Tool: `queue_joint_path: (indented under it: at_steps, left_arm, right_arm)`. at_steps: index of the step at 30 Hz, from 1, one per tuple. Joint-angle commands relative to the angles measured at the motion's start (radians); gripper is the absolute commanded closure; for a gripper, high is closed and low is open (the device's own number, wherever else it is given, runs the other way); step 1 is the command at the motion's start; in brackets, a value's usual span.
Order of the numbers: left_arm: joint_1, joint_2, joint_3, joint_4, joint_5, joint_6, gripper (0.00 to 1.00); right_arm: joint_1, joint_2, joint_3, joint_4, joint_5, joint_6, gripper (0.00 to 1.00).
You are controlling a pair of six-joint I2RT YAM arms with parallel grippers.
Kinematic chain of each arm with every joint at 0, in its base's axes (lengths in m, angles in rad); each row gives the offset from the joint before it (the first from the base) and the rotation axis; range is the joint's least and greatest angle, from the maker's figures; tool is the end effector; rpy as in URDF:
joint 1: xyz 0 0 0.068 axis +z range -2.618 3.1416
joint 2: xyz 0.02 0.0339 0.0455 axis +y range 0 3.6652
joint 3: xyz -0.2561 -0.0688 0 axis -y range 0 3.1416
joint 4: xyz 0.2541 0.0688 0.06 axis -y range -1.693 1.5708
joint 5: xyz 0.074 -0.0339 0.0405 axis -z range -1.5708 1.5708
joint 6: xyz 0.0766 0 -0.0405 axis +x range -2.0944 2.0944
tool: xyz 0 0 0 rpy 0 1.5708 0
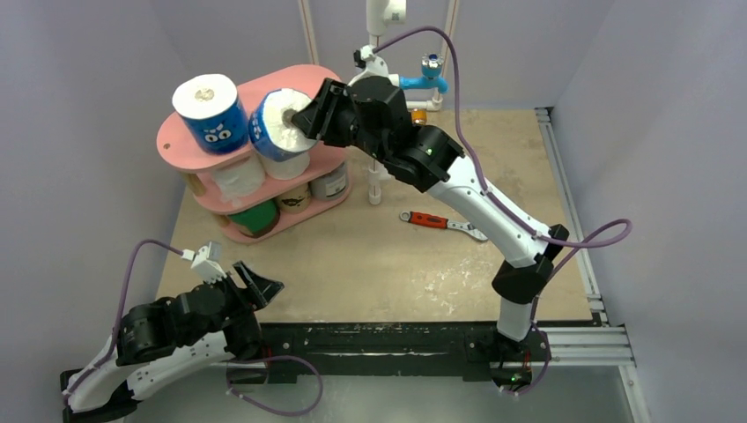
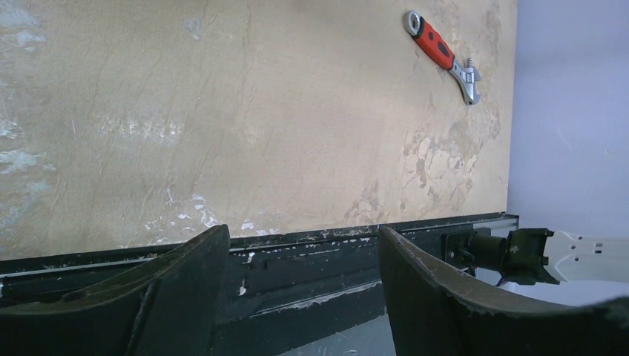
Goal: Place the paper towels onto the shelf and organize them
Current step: Place the paper towel on the shelf.
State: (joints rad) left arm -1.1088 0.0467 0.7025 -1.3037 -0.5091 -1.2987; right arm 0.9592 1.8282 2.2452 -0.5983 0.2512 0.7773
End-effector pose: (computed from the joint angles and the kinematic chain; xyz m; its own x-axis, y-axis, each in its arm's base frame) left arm 0.0518 -0.0203 0.2429 -0.6583 -0.5648 -0.4976 -0.0956 0.7185 -0.6890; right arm 0.2676 0.3485 0.4922 -0.5315 0.4252 -0.7326 -0.3926 0.6427 0.6579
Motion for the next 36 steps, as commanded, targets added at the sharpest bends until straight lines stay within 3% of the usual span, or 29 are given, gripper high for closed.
queue_joint_path:
  at_steps: [1, 17, 22, 30, 32, 36]
  left_arm:
    - [-0.003, 0.015, 0.000, 0.017, -0.018, 0.006, 0.28]
    - [-0.004, 0.008, -0.003, 0.014, -0.021, 0.021, 0.28]
    - [-0.003, 0.005, -0.005, 0.017, -0.023, 0.023, 0.28]
    - [-0.003, 0.004, -0.007, 0.019, -0.021, 0.024, 0.28]
    - [-0.003, 0.004, -0.007, 0.020, -0.021, 0.027, 0.28]
    - [-0.003, 0.007, -0.007, 0.021, -0.021, 0.027, 0.28]
  right_arm:
    - [-0.002, 0.029, 0.098, 0.189, 0.063, 0.021, 1.00]
    - [-0.002, 0.047, 0.044, 0.328, 0.218, -0.003, 1.00]
    - [-0.003, 0.130, 0.179, 0.267, 0.218, -0.019, 1.00]
    - [-0.002, 0.143, 0.169, 0.274, 0.218, -0.030, 1.00]
    - [-0.002, 0.131, 0.150, 0.290, 0.218, -0.037, 0.92]
    - [-0.003, 0.111, 0.124, 0.303, 0.221, -0.045, 0.86]
